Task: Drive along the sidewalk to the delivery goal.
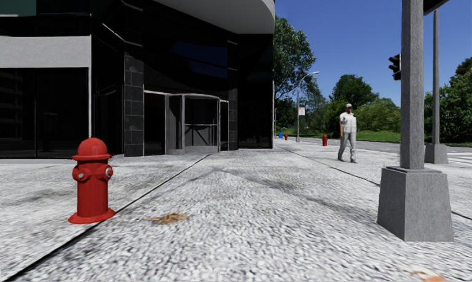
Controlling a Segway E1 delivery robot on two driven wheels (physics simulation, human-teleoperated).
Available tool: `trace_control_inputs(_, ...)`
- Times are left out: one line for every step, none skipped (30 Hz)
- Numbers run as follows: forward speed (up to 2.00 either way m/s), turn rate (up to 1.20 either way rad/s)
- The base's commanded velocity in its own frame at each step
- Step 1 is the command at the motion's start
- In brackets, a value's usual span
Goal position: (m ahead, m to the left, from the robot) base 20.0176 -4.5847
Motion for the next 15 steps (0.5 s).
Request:
trace_control_inputs(1.40, 0.00)
trace_control_inputs(1.40, 0.00)
trace_control_inputs(1.40, 0.00)
trace_control_inputs(1.41, 0.00)
trace_control_inputs(1.42, 0.00)
trace_control_inputs(1.42, 0.00)
trace_control_inputs(1.42, 0.00)
trace_control_inputs(1.42, 0.00)
trace_control_inputs(1.42, 0.00)
trace_control_inputs(1.42, 0.00)
trace_control_inputs(1.42, 0.00)
trace_control_inputs(1.42, 0.00)
trace_control_inputs(1.42, 0.00)
trace_control_inputs(1.42, 0.00)
trace_control_inputs(1.42, 0.00)
